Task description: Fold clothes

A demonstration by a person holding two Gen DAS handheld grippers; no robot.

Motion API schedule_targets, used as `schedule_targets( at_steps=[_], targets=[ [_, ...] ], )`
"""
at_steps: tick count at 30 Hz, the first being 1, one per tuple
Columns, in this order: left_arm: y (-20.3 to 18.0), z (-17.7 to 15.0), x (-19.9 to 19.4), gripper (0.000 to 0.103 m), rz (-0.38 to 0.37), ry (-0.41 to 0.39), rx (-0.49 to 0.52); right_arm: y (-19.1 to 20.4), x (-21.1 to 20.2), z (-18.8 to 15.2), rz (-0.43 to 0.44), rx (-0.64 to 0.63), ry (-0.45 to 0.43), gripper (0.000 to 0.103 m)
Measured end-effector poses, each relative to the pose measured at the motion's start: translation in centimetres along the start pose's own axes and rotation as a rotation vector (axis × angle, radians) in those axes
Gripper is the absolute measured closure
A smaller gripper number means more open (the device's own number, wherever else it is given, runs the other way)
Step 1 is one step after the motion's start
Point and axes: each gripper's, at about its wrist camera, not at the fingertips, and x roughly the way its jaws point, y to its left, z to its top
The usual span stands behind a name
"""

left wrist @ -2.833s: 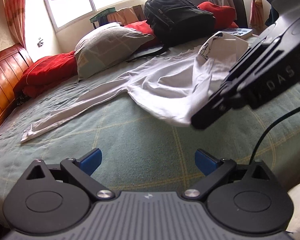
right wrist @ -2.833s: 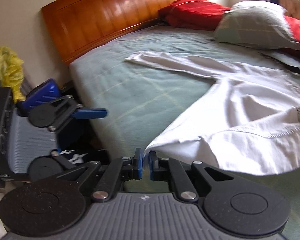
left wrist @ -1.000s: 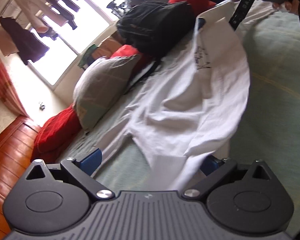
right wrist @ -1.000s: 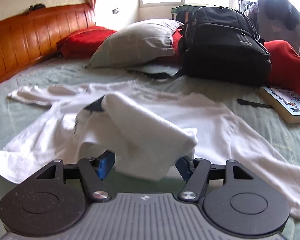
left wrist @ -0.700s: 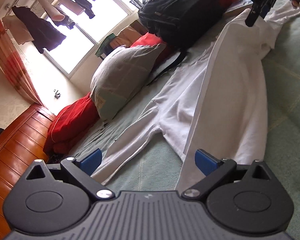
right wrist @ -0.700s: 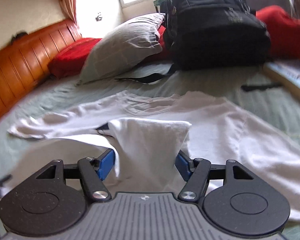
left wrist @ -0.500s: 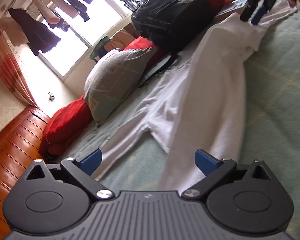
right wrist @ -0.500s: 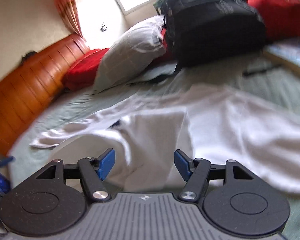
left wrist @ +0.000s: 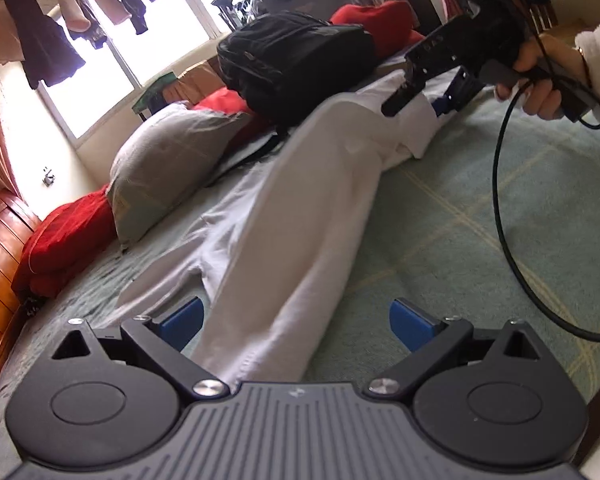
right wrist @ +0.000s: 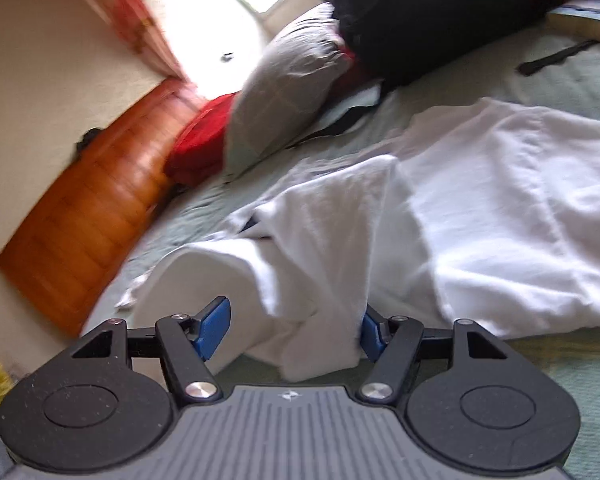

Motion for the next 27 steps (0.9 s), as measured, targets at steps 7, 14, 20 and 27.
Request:
schedule_targets(
  at_steps=[7,14,20,27],
  targets=[
    [0.1,-0.2,0.5,0.004,0.0,0.026,-0.034,-4.8,0.7,-0.8,0.064,0.216,-0.061,0.069],
    [0.2,-0.1,0.5,0.004,0.004,0.022,-0.049,-5.0,-0.2,-1.9,0.094,0.288,-0.066,0.069],
    [0.0,0.3,0.3,0.004,-0.011,0.008,-0.061,-4.5,1.1,-1.9,0.025,0.199,-0.078,0.086],
    [0.0,0.0,-0.8,0.004,0.001,-0.005,-0.068,-1.8,0.0,-1.7,-0.048,0.165,-0.072,0.093]
  ],
)
